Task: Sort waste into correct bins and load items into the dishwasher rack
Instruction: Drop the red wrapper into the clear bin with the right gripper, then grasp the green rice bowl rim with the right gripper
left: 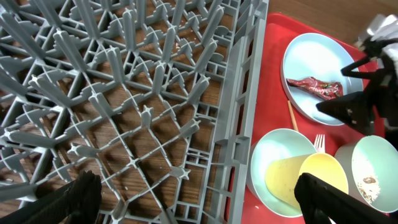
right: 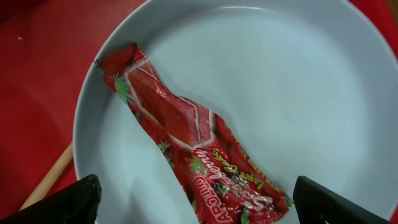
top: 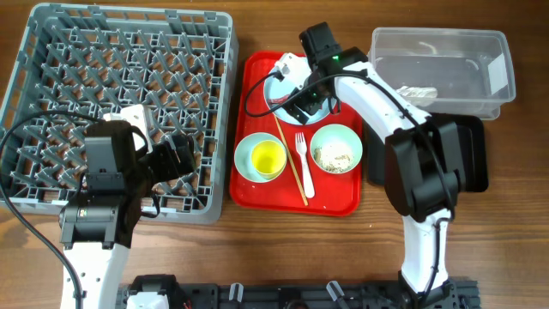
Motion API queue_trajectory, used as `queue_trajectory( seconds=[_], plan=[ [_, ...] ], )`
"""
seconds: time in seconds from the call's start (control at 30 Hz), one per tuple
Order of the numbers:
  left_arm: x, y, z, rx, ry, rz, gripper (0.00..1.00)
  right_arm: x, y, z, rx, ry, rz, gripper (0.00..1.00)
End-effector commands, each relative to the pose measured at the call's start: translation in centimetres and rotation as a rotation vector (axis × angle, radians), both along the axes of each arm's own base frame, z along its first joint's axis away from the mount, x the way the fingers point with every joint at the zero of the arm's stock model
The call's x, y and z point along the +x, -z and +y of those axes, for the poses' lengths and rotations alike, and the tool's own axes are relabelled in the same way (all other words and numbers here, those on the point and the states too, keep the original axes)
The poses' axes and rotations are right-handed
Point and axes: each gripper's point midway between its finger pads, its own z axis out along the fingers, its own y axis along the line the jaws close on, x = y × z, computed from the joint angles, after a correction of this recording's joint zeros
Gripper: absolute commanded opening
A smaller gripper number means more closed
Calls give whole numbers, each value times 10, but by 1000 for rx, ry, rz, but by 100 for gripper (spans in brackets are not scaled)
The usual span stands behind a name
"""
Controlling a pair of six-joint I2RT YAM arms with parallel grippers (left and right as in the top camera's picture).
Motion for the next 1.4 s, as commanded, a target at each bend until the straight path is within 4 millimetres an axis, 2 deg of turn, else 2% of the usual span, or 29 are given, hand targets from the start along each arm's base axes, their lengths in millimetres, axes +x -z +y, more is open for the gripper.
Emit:
queue_trajectory(
  seconds=[0.0, 0.2, 0.3, 0.4, 0.47, 0.5, 0.63, 0.7, 0.77, 0.9, 1.03, 1.13, 1.23, 1.3, 1.37],
  plan=[
    [4, -9, 2, -2, -15, -21, 100, -4, 22, 4, 8, -40, 36, 100],
    [4, -9, 2, -3, -15, -21, 100, 0, 36, 6, 10, -30, 40, 98],
    [4, -8, 2, -2, -15, -20, 100, -5, 41, 4, 9, 1, 72, 89],
    [4, -8, 2, -2, -15, -20, 100, -6, 41, 3, 21, 64, 93, 73],
    [4, -8, 2, -2, -15, -20, 100, -6, 41, 3, 26, 92, 103, 51],
    [4, -8, 2, -2, -15, -20, 100, -6, 41, 3, 27, 98, 107, 43],
    [4, -8, 2, -2, -15, -20, 100, -7, 40, 1, 24, 125, 111, 23],
    [4, -8, 2, -2, -15, -20, 100, -3, 32, -4, 8, 174, 91, 4],
    [4, -8, 2, -3, -15, -20, 100, 4, 18, -9, -1, 221, 53, 4],
    [4, -8, 2, -2, -15, -20, 100, 20, -28, -20, 14, 318, -48, 4],
    [4, -8, 2, -2, -15, -20, 100, 37, -96, -49, 98, 511, -169, 4],
    [4, -8, 2, -2, -15, -20, 100, 45, -135, -87, 200, 717, -205, 4],
    [4, -8, 2, -2, -15, -20, 100, 51, -150, -131, 279, 919, -198, 4],
    [4, -8, 2, -3, -15, -20, 100, 51, -147, -164, 310, 1054, -168, 5],
    [4, -8, 2, -3, -15, -20, 100, 50, -140, -188, 325, 1139, -133, 5]
  ],
)
